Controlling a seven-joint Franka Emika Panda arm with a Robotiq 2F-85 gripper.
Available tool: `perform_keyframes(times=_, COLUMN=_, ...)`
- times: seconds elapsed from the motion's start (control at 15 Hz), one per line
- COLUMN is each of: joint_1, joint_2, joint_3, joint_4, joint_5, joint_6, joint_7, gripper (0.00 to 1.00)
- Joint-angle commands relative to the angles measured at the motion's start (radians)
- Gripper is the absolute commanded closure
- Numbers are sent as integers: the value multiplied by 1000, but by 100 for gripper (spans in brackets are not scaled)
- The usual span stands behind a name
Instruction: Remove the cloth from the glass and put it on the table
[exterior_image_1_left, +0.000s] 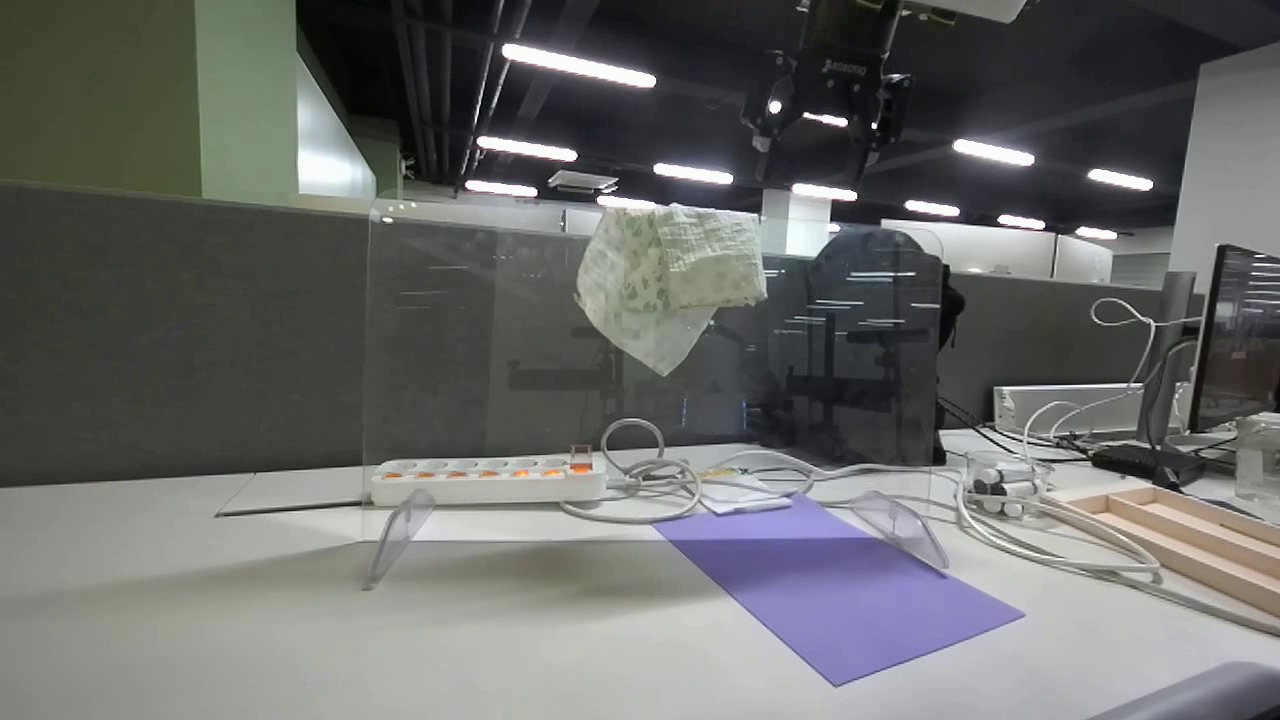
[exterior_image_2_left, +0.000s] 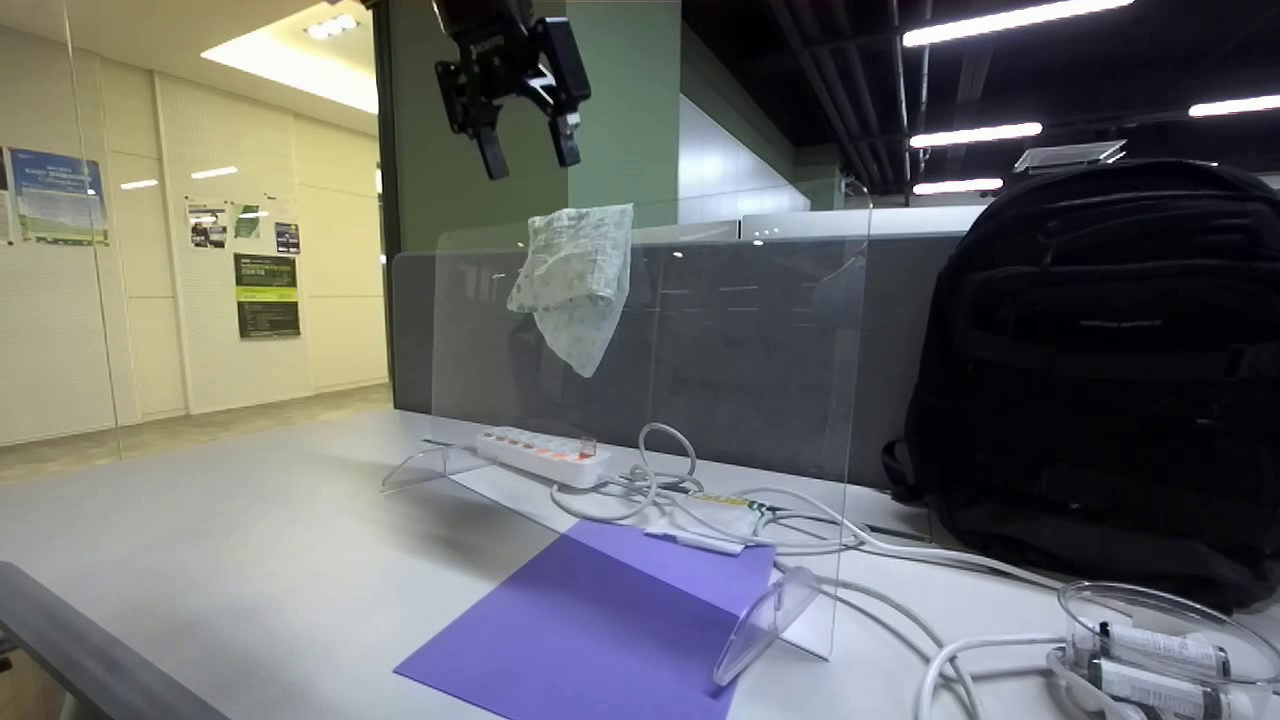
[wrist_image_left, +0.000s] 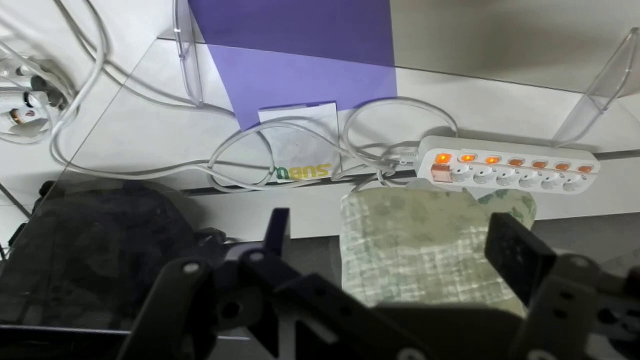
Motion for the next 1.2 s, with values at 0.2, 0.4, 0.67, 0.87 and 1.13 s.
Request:
perform_keyframes(times=0.2, joint_1=48, joint_2=131, joint_3=-44, joint_4=32, joint_5=69, joint_6=113, joint_7=-70, gripper=0)
perform_keyframes(times=0.4, joint_1=66, joint_2=181, joint_3=-62, joint_4=39, joint_5=87, joint_6=201, joint_7=-121, gripper=0)
perform_keyframes(times=0.67, joint_1=110, joint_2=253, joint_3=-93, joint_4=64, joint_5=166, joint_6=290, joint_7=-198, gripper=0)
perform_keyframes(times=0.87, joint_1=121, joint_2=290, joint_3=-100, joint_4=83, joint_5=196, joint_6=326, joint_7=-233, gripper=0)
perform_keyframes(times=1.13, joint_1=86, joint_2=329, joint_3=-86, joint_4=98, joint_5=139, joint_6=398, joint_7=-203, gripper=0)
